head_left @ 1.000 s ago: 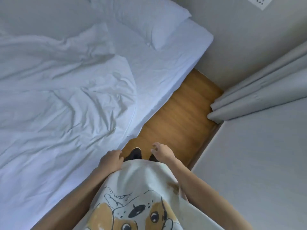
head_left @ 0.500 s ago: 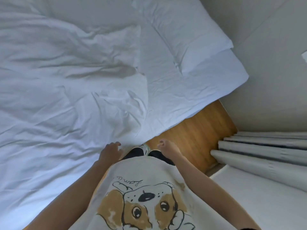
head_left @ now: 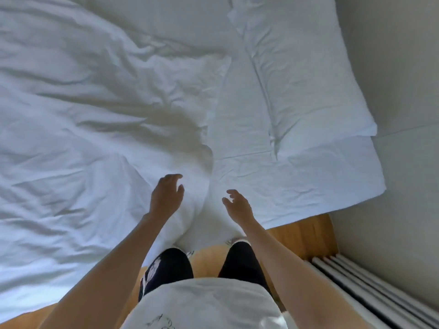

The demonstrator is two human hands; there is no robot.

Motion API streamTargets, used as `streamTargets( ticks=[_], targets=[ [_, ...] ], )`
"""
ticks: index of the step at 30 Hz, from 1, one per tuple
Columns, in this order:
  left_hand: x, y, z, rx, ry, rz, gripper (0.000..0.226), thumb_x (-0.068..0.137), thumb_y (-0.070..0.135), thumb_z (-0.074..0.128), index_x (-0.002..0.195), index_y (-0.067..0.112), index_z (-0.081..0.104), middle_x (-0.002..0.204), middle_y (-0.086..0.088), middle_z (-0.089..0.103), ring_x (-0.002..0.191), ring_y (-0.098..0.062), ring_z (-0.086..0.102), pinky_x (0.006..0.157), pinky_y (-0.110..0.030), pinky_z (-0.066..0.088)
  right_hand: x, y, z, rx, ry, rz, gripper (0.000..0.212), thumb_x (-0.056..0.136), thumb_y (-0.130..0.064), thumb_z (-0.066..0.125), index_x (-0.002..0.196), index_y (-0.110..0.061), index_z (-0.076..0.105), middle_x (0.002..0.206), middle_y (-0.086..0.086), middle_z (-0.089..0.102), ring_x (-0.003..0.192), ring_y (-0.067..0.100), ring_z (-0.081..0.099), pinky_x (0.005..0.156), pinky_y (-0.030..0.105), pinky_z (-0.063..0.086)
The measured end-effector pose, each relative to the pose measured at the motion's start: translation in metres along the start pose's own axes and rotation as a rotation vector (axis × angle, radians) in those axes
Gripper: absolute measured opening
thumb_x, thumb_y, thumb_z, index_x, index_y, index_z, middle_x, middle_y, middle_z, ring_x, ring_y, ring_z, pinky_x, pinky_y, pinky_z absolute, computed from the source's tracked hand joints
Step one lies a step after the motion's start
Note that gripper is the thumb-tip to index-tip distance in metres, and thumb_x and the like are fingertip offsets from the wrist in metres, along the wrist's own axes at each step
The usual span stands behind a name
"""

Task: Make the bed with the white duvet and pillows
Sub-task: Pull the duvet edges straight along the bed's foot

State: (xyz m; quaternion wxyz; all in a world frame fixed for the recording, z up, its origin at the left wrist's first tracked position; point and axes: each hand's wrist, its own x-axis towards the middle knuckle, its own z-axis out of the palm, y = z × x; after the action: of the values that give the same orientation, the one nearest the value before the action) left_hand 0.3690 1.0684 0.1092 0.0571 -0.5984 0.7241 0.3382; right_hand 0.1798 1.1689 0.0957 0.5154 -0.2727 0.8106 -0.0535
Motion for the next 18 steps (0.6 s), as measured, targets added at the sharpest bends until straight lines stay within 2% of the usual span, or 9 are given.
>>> streamTargets(
  ticks=[4, 6, 8, 10, 12, 13, 16, 18],
  targets=[
    [0.100, 0.031, 0.010, -0.152, 0.316, 0.074, 0.039, 0.087, 0.003, 0.056, 0.126, 0.007, 0.057, 0.127, -0.010, 0.058, 0.120, -0.029, 0.050, 0.095, -0.040, 0.046, 0.125, -0.029, -0.023, 0.085, 0.169, -0.010, 0.052, 0.094, -0.037, 0.055, 0.141, -0.020, 0.040, 0.135, 0.006, 0.054, 0.122, 0.023, 0.053, 0.098, 0.035, 0.040],
    [0.165, 0.035, 0.019, -0.128, 0.366, 0.110, 0.044, 0.086, 0.004, 0.057, 0.130, 0.005, 0.054, 0.131, -0.014, 0.056, 0.123, -0.032, 0.047, 0.099, -0.042, 0.045, 0.195, -0.054, -0.035, 0.175, 0.249, -0.022, 0.059, 0.092, -0.042, 0.058, 0.143, -0.021, 0.037, 0.135, 0.005, 0.054, 0.122, 0.022, 0.053, 0.099, 0.037, 0.041],
    [0.230, 0.033, 0.032, -0.093, 0.305, 0.068, 0.055, 0.092, 0.017, 0.055, 0.144, 0.010, 0.039, 0.145, -0.016, 0.042, 0.135, -0.033, 0.034, 0.109, -0.045, 0.037, 0.261, -0.083, -0.041, 0.243, 0.308, -0.065, 0.072, 0.089, -0.049, 0.060, 0.148, -0.021, 0.029, 0.140, 0.006, 0.050, 0.128, 0.023, 0.049, 0.102, 0.039, 0.039],
    [0.287, 0.027, 0.049, -0.104, 0.201, -0.021, 0.072, 0.095, 0.043, 0.050, 0.154, 0.020, 0.015, 0.159, -0.014, 0.016, 0.146, -0.030, 0.013, 0.117, -0.045, 0.023, 0.314, -0.114, -0.045, 0.219, 0.345, -0.147, 0.091, 0.083, -0.060, 0.061, 0.153, -0.023, 0.015, 0.150, 0.008, 0.039, 0.137, 0.027, 0.038, 0.107, 0.042, 0.034],
    [0.338, 0.010, 0.076, -0.064, 0.165, -0.066, 0.092, 0.087, 0.064, 0.046, 0.154, 0.023, -0.002, 0.161, -0.012, -0.001, 0.148, -0.028, -0.001, 0.119, -0.047, 0.013, 0.359, -0.147, -0.046, 0.172, 0.372, -0.236, 0.108, 0.076, -0.068, 0.063, 0.154, -0.026, 0.002, 0.157, 0.008, 0.025, 0.143, 0.028, 0.027, 0.112, 0.044, 0.028],
    [0.359, -0.002, 0.091, -0.005, 0.184, -0.067, 0.100, 0.082, 0.071, 0.045, 0.154, 0.022, -0.004, 0.161, -0.015, -0.003, 0.148, -0.031, -0.001, 0.118, -0.050, 0.011, 0.380, -0.165, -0.047, 0.173, 0.393, -0.269, 0.114, 0.072, -0.070, 0.064, 0.154, -0.027, -0.003, 0.159, 0.008, 0.021, 0.143, 0.029, 0.025, 0.112, 0.044, 0.026],
    [0.398, -0.033, 0.135, 0.238, 0.398, -0.021, 0.105, 0.078, 0.082, 0.037, 0.153, 0.012, 0.013, 0.156, -0.028, 0.013, 0.144, -0.043, 0.014, 0.112, -0.063, 0.016, 0.439, -0.220, -0.037, 0.136, 0.514, -0.365, 0.122, 0.067, -0.075, 0.065, 0.154, -0.027, -0.006, 0.156, 0.014, 0.023, 0.142, 0.032, 0.025, 0.113, 0.044, 0.025],
    [0.411, -0.045, 0.157, 0.302, 0.599, 0.025, 0.098, 0.083, 0.079, 0.038, 0.149, 0.007, 0.029, 0.151, -0.030, 0.026, 0.141, -0.044, 0.025, 0.112, -0.062, 0.018, 0.473, -0.238, -0.019, 0.038, 0.700, -0.404, 0.119, 0.067, -0.077, 0.063, 0.155, -0.024, 0.002, 0.150, 0.019, 0.031, 0.139, 0.033, 0.028, 0.113, 0.043, 0.025]
  ],
)
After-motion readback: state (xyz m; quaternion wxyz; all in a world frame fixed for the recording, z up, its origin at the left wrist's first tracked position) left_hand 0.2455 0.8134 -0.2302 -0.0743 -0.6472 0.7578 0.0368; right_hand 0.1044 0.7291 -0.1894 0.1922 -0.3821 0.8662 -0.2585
